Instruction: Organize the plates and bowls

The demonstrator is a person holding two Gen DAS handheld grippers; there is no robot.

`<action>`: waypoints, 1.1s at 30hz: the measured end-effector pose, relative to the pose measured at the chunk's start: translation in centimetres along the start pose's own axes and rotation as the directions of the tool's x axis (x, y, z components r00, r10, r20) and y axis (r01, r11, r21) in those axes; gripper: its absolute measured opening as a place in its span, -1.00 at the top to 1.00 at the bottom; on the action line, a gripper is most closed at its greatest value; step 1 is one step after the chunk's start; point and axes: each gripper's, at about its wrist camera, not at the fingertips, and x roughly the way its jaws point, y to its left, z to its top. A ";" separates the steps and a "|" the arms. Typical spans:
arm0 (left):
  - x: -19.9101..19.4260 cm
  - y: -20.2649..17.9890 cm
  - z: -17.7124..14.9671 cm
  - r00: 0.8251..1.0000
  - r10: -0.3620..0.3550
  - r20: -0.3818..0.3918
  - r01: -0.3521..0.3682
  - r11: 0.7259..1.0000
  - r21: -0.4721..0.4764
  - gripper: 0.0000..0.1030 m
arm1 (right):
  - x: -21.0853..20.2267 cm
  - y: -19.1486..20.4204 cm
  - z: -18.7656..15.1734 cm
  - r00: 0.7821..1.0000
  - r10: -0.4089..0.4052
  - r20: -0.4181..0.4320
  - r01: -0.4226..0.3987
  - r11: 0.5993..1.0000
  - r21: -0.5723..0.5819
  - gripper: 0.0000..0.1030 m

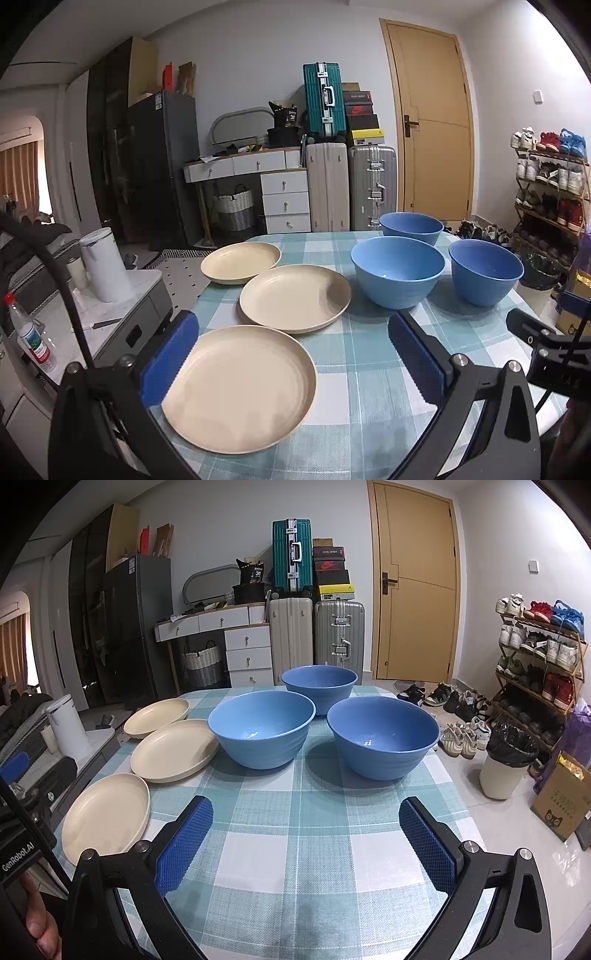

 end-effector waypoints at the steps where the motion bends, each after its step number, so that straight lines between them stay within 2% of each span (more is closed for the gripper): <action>1: -0.1 -0.2 -0.1 1.000 0.003 0.001 -0.003 1.000 0.008 -1.00 | 0.0 -0.1 0.0 1.000 0.005 0.001 -0.005 1.000 0.006 -0.99; 6: -0.3 -1.3 -0.1 0.999 0.034 -0.004 -0.034 0.994 0.106 -1.00 | 0.0 -0.3 0.1 1.000 0.014 0.006 -0.014 1.000 0.017 -0.99; 12: -0.3 -1.8 0.0 0.999 0.048 -0.019 -0.044 0.987 0.157 -1.00 | -0.4 -0.4 0.2 1.000 0.010 0.026 -0.011 1.000 0.021 -0.99; 16: -0.9 -1.1 0.1 0.999 -0.025 -0.036 0.029 0.993 0.117 -1.00 | -0.3 -0.4 0.3 1.000 0.003 0.024 -0.004 1.000 0.027 -0.99; 25: -0.6 -0.3 0.6 0.998 -0.008 -0.060 0.014 0.995 0.099 -1.00 | -0.2 -0.5 0.3 1.000 0.007 0.017 -0.008 1.000 0.025 -0.99; 33: -0.8 -0.7 0.3 0.999 -0.021 -0.033 0.025 0.989 0.146 -1.00 | -0.3 -0.4 0.3 1.000 0.019 0.023 -0.020 0.999 0.026 -0.99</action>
